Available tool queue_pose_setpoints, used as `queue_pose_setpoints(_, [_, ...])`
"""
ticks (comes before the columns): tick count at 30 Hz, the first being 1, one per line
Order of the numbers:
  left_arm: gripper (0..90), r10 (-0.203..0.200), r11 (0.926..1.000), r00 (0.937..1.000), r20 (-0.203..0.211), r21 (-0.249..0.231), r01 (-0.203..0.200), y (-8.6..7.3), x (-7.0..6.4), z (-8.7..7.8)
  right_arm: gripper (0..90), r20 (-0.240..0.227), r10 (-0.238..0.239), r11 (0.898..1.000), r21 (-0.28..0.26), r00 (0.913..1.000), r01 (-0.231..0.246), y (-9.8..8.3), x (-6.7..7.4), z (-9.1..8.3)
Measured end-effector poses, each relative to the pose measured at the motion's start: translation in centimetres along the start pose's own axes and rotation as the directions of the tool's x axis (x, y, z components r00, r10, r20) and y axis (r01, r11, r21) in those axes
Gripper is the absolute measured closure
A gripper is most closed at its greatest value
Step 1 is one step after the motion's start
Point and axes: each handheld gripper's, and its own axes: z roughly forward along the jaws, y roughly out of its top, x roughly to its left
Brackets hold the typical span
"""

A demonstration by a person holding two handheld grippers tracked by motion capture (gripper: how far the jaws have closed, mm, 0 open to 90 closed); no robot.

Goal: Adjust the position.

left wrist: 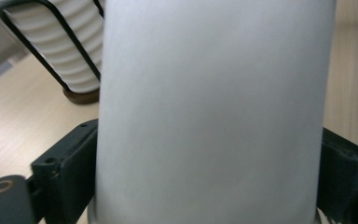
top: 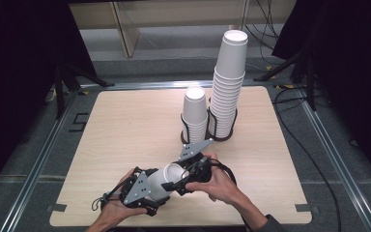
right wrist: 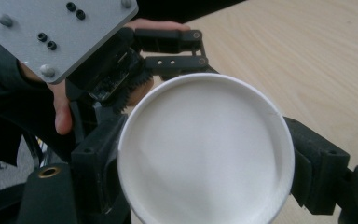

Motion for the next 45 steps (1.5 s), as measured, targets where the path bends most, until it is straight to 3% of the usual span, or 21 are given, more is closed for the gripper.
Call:
queue_pose_setpoints(3, [4.8, -0.044, 0.9949, 0.9990, -0.001, -0.091, 0.044, 0.0, 0.4, -0.4, 24.2, -0.012, 0.016, 0.999, -0.046, 0.9998, -0.016, 0.3, -0.3, -0.8])
queue_pose_setpoints(6, [2.6, -0.071, 0.9865, 0.9974, -0.010, -0.149, 0.069, 0.1, 0.7, -0.9, 24.4, -0.042, 0.045, 0.993, -0.103, 0.9981, -0.049, 0.5, -0.5, -1.7])
queue_pose_setpoints(8, [2.5, -0.105, 0.9766, 0.9945, -0.004, -0.189, 0.102, 0.2, 0.9, -1.0, 24.4, -0.047, 0.049, 0.990, -0.127, 0.9977, -0.055, 0.7, -0.5, -2.2])
queue_pose_setpoints(10, [2.4, -0.111, 0.9668, 0.9938, 0.001, -0.231, 0.109, 0.3, 0.9, -1.3, 24.5, -0.067, 0.065, 0.985, -0.156, 0.9957, -0.075, 0.8, -0.6, -2.6])
queue_pose_setpoints(11, [2.1, -0.105, 0.9657, 0.9944, 0.002, -0.238, 0.103, 0.3, 0.9, -1.4, 24.5, -0.073, 0.059, 0.983, -0.170, 0.9956, -0.071, 0.8, -0.7, -2.8])
queue_pose_setpoints(12, [2.1, -0.105, 0.9581, 0.9944, 0.006, -0.267, 0.103, 0.4, 0.8, -1.4, 24.5, -0.088, 0.063, 0.980, -0.182, 0.9941, -0.078, 0.8, -0.7, -2.8])
queue_pose_setpoints(15, [2.3, -0.095, 0.9514, 0.9955, 0.000, -0.294, 0.091, 0.4, 0.8, -1.8, 24.5, -0.116, 0.087, 0.975, -0.195, 0.9895, -0.108, 0.9, -0.8, -3.0])
queue_pose_setpoints(18, [2.0, -0.090, 0.9500, 0.9959, 0.002, -0.300, 0.087, 0.5, 0.8, -1.9, 24.5, -0.128, 0.092, 0.973, -0.201, 0.9875, -0.117, 0.8, -0.8, -3.0])
queue_pose_setpoints(21, [3.0, -0.099, 0.9408, 0.9951, 0.007, -0.325, 0.096, 0.5, 0.7, -1.8, 24.5, -0.141, 0.096, 0.971, -0.202, 0.9853, -0.124, 0.7, -1.0, -2.9])
queue_pose_setpoints(22, [3.7, -0.099, 0.9416, 0.9950, 0.013, -0.322, 0.098, 0.5, 0.7, -1.8, 24.5, -0.145, 0.106, 0.970, -0.201, 0.9837, -0.134, 0.7, -1.0, -3.0])
queue_pose_setpoints(23, [4.1, -0.096, 0.9494, 0.9953, 0.009, -0.300, 0.095, 0.5, 0.8, -2.0, 24.4, -0.156, 0.107, 0.970, -0.202, 0.9820, -0.138, 0.6, -1.1, -2.9])
queue_pose_setpoints(24, [4.5, -0.094, 0.9520, 0.9955, 0.011, -0.292, 0.093, 0.5, 0.9, -2.0, 24.4, -0.157, 0.130, 0.969, -0.190, 0.9790, -0.159, 0.6, -1.1, -3.0])
queue_pose_setpoints(29, [7.3, -0.107, 0.9596, 0.9938, 0.029, -0.258, 0.111, 0.6, 1.1, -2.0, 23.8, -0.173, 0.128, 0.968, -0.194, 0.9765, -0.161, 0.4, -1.5, -2.7])
queue_pose_setpoints(31, [7.9, -0.111, 0.9593, 0.9928, 0.045, -0.256, 0.119, 0.5, 1.1, -1.8, 23.6, -0.150, 0.111, 0.972, -0.189, 0.9824, -0.139, 0.4, -1.5, -2.7])
queue_pose_setpoints(33, [8.5, -0.109, 0.9672, 0.9931, 0.043, -0.226, 0.116, 0.6, 1.2, -1.8, 23.4, -0.145, 0.108, 0.978, -0.160, 0.9836, -0.131, 0.3, -1.6, -2.8])
queue_pose_setpoints(36, [9.1, -0.110, 0.9766, 0.9933, 0.035, -0.182, 0.115, 0.5, 1.2, -1.6, 18.6, -0.089, 0.071, 0.987, -0.137, 0.9935, -0.083, 0.3, -1.6, -2.9])
queue_pose_setpoints(40, [9.7, -0.115, 0.9859, 0.9926, 0.040, -0.118, 0.119, 0.4, 1.2, -1.3, 15.9, 0.003, 0.000, 0.996, -0.088, 1.0000, 0.000, 0.8, -1.1, -3.5])
queue_pose_setpoints(42, [9.8, -0.107, 0.9909, 0.9932, 0.045, -0.077, 0.110, 0.4, 1.2, -1.1, 15.8, 0.064, -0.073, 0.995, -0.057, 0.9953, 0.077, 1.0, -0.8, -3.8])
queue_pose_setpoints(45, [9.9, -0.100, 0.9940, 0.9940, 0.044, -0.040, 0.101, 0.4, 1.0, -1.0, 16.0, 0.099, -0.143, 0.990, 0.009, 0.9847, 0.143, 1.2, 0.0, -4.0])
